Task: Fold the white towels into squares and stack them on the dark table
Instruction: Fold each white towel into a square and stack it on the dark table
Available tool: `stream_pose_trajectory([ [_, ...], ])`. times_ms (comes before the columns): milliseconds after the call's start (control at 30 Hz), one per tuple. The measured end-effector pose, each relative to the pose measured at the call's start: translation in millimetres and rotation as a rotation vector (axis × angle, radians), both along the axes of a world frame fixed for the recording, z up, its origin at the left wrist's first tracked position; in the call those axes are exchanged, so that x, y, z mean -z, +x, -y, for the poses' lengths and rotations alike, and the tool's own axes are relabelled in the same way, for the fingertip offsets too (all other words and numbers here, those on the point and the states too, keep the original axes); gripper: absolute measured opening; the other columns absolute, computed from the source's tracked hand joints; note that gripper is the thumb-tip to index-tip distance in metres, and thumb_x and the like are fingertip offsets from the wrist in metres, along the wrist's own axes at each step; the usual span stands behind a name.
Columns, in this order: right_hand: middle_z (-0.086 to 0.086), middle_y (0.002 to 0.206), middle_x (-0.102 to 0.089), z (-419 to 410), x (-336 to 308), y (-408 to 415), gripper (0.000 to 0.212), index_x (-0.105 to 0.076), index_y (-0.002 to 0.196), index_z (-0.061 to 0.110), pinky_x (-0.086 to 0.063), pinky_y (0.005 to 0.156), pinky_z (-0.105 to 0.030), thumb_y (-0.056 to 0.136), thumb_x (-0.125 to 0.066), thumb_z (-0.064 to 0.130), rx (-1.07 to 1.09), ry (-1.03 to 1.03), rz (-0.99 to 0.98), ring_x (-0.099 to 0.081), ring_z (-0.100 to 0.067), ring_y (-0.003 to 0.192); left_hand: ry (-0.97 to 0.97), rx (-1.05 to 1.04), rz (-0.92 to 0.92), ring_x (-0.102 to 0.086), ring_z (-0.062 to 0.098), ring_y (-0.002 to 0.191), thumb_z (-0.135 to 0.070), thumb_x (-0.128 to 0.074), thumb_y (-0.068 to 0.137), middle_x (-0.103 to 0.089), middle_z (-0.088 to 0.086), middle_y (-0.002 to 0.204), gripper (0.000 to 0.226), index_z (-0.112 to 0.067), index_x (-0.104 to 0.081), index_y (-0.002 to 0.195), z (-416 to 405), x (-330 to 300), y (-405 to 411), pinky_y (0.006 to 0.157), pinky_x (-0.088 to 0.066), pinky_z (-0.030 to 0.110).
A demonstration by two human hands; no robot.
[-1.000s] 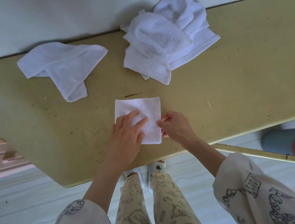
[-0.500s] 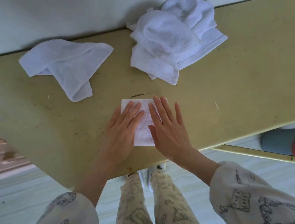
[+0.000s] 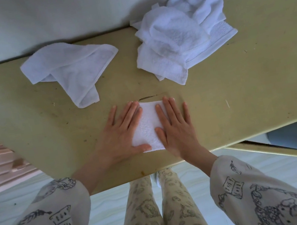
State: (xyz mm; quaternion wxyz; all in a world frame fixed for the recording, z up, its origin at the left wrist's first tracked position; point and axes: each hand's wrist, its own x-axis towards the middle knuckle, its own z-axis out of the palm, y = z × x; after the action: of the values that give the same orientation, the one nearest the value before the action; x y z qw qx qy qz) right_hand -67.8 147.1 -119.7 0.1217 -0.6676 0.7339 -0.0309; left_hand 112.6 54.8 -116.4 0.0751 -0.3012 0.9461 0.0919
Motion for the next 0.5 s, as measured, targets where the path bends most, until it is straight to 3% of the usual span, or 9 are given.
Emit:
stream_pose_trajectory([
  [167, -0.016, 0.151, -0.027, 1.9, -8.5, 1.8, 0.059, -0.025, 0.143, 0.008, -0.013, 0.11, -0.052, 0.093, -0.027, 0.04, -0.003, 0.081, -0.051, -0.015, -0.027, 0.14, 0.035, 0.003, 0.016, -0.019, 0.023, 0.139, -0.079, -0.027, 0.073, -0.027, 0.013, 0.151, 0.102, -0.004, -0.025, 0.142, 0.7, -4.8, -4.0, 0.11, -0.015, 0.053],
  [267, -0.015, 0.149, -0.033, 3.7, -16.3, -0.9, 0.058, -0.026, 0.142, 0.008, -0.019, 0.112, -0.054, 0.093, -0.026, 0.04, -0.01, 0.111, -0.03, -0.021, -0.027, 0.139, 0.046, 0.006, 0.017, -0.023, 0.022, 0.136, -0.074, -0.029, 0.074, -0.035, 0.013, 0.147, 0.094, -0.005, -0.033, 0.138, 2.1, -10.7, -3.0, 0.106, -0.026, 0.057],
  [367, -0.016, 0.148, -0.036, 2.8, -27.1, -4.9, 0.052, -0.034, 0.14, 0.006, -0.026, 0.109, -0.049, 0.099, -0.02, 0.034, 0.045, 0.045, 0.158, -0.03, -0.028, 0.138, 0.032, -0.126, -0.101, -0.031, 0.016, 0.129, -0.055, -0.035, 0.082, -0.048, 0.009, 0.139, 0.068, -0.007, -0.048, 0.129, -3.6, -19.6, -2.9, 0.097, -0.036, 0.059],
  [433, -0.019, 0.146, -0.037, 1.5, -35.7, -1.2, 0.045, -0.039, 0.138, 0.002, -0.027, 0.112, -0.044, 0.099, -0.026, 0.023, 0.245, -0.029, 0.364, -0.033, -0.031, 0.136, 0.005, -0.294, -0.219, -0.042, 0.013, 0.118, -0.039, -0.037, 0.086, -0.058, 0.005, 0.128, 0.047, -0.012, -0.055, 0.12, -16.4, -26.5, -2.9, 0.097, -0.039, 0.046],
  [500, -0.018, 0.134, -0.048, 2.5, -41.4, 5.6, 0.037, -0.049, 0.129, 0.0, -0.037, 0.106, -0.045, 0.096, -0.038, 0.011, 0.442, -0.073, 0.466, -0.043, -0.031, 0.122, -0.021, -0.425, -0.281, -0.055, 0.016, 0.107, -0.027, -0.035, 0.088, -0.064, 0.002, 0.116, 0.036, -0.015, -0.057, 0.115, -30.9, -31.3, -2.1, 0.094, -0.031, 0.035],
])
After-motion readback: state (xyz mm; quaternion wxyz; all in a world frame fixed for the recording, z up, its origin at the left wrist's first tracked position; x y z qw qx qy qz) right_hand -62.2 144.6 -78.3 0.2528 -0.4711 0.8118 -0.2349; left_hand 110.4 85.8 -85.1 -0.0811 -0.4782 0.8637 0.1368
